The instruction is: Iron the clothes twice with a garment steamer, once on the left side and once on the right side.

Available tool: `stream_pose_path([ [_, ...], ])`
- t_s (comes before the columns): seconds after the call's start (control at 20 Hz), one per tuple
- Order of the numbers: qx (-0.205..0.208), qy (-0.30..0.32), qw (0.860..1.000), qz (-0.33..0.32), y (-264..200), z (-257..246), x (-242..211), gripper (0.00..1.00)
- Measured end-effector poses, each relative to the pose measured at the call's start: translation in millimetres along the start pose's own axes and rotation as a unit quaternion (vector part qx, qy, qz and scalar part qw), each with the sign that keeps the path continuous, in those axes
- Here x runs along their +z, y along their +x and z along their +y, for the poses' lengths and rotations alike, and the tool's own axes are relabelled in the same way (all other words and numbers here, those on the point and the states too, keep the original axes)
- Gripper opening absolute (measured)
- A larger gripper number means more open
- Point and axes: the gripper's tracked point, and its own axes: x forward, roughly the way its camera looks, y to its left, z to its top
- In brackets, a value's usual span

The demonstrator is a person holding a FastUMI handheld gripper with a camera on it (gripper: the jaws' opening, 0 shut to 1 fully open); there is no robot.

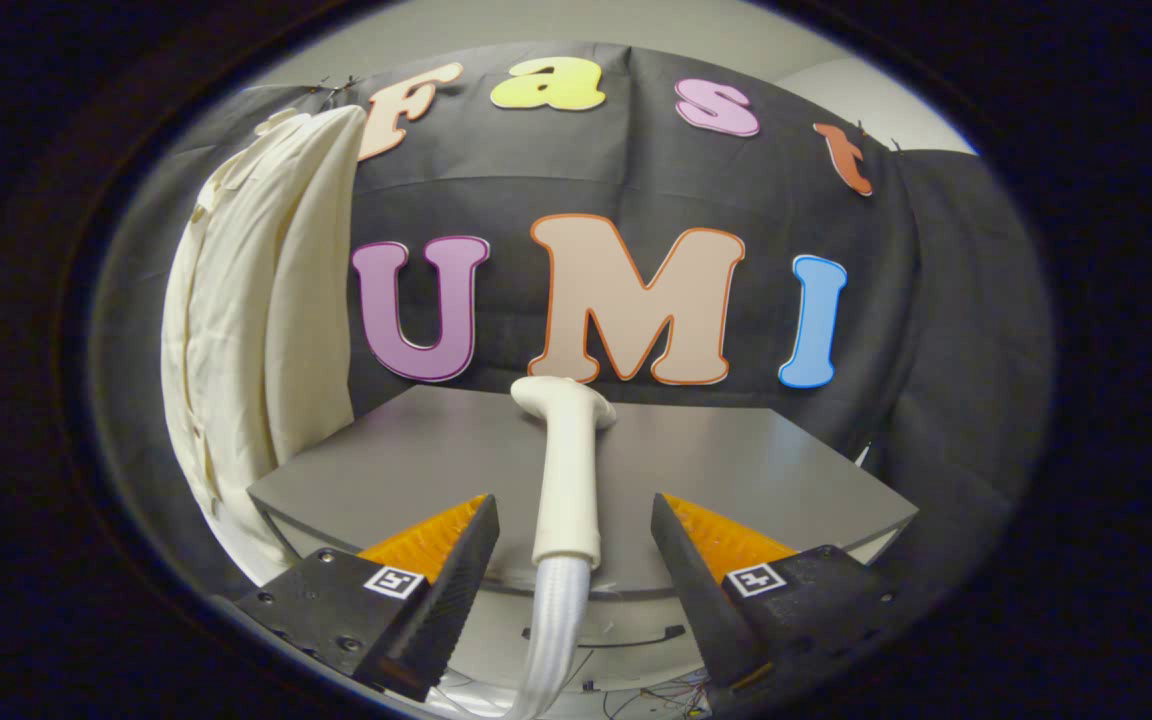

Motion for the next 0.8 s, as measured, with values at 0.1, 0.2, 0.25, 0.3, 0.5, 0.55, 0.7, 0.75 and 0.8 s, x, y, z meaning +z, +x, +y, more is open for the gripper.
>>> stream_pose_path([
  [0.1,0.007,0.007,1.0,0.013,21,5,2,0.94],
  [0.2,0.01,0.005,0.999,0.031,38,7,0,0.93],
  [0.25,0.004,0.004,0.999,0.04,44,5,-1,0.93],
  [0.3,0.001,0.003,0.999,0.049,49,4,-5,0.89],
  [0.5,0.014,0.023,0.998,0.065,61,7,-11,0.77],
  [0.55,0.022,0.03,0.997,0.07,62,11,-12,0.76],
  [0.7,0.018,0.029,0.996,0.08,64,8,-10,0.64],
  [0.75,0.026,0.025,0.996,0.087,62,9,-11,0.61],
  [0.8,0.034,0.027,0.995,0.091,61,11,-10,0.59],
])
